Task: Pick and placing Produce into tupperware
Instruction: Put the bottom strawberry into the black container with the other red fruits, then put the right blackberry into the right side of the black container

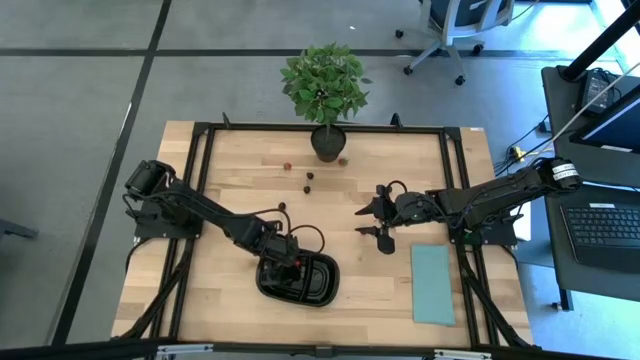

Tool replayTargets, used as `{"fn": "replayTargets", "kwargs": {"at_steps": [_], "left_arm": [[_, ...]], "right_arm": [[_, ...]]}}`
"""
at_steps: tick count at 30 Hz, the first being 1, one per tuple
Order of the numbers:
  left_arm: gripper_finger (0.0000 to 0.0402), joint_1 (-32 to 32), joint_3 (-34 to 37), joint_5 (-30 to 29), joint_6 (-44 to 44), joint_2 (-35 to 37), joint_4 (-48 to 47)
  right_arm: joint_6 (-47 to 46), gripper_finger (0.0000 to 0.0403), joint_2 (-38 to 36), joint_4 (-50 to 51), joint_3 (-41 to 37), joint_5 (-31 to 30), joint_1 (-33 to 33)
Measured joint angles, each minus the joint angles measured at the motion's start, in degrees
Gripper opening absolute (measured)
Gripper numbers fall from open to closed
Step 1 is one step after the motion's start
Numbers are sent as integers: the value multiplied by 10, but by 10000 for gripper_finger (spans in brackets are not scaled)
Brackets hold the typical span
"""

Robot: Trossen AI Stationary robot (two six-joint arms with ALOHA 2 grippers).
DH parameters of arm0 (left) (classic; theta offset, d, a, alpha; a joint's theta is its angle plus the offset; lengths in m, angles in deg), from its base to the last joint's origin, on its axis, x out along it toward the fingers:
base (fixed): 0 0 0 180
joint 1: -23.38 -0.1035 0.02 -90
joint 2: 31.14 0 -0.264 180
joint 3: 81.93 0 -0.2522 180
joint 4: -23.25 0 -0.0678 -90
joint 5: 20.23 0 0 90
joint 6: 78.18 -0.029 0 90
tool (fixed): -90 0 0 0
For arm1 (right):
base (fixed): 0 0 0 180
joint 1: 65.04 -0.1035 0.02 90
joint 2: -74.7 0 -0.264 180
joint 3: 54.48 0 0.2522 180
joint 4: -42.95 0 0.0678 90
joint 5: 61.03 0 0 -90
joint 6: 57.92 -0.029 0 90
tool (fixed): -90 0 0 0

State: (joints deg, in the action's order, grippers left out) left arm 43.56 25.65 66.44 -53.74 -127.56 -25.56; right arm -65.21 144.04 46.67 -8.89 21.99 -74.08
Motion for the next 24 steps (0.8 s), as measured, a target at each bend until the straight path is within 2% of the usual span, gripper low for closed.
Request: {"fn": "replayTargets", "kwargs": {"at_steps": [4, 13, 19, 24], "left_arm": [[160, 0, 0, 0, -10, 0, 0], [229, 0, 0, 0, -10, 0, 0], [235, 0, 0, 0, -14, 10, 0], [236, -1, 0, -26, -46, 54, -2]], "right_arm": [[0, 223, 0, 0, 0, 0, 0], [-1, 223, 0, 0, 0, 0, 0], [-1, 223, 0, 0, 0, 0, 0], [-3, 223, 0, 0, 0, 0, 0]]}}
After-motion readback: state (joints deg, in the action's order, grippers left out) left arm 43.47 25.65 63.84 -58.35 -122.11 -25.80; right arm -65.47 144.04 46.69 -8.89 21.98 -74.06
